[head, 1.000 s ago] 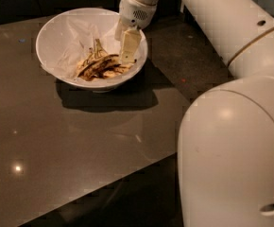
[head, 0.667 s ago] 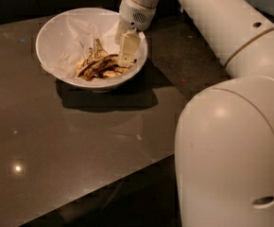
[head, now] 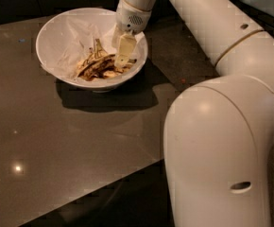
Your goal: Pick banana from white bowl
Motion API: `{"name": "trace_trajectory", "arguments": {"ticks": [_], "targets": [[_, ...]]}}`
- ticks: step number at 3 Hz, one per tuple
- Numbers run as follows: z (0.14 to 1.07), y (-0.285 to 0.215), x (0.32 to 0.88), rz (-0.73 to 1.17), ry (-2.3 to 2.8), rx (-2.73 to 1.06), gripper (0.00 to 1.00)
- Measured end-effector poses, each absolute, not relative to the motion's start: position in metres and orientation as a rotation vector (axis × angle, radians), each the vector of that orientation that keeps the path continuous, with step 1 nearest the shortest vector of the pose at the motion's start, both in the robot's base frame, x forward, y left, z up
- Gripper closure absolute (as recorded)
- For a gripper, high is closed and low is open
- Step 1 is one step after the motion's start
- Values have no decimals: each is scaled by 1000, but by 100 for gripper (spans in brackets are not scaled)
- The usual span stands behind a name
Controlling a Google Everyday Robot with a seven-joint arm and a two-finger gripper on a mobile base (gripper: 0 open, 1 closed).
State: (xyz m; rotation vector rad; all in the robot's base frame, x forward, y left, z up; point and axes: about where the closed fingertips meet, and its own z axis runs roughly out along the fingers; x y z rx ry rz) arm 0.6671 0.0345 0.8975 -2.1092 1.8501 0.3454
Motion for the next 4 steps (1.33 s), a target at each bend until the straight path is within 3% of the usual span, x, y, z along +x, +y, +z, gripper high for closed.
{"name": "trace_trajectory", "arguments": {"ticks": [2,3,4], "targets": [[894,38,671,356,1850,-2112,83],[894,38,671,356,1850,-2111,100],[895,42,676,339,1836,-2090,100]]}}
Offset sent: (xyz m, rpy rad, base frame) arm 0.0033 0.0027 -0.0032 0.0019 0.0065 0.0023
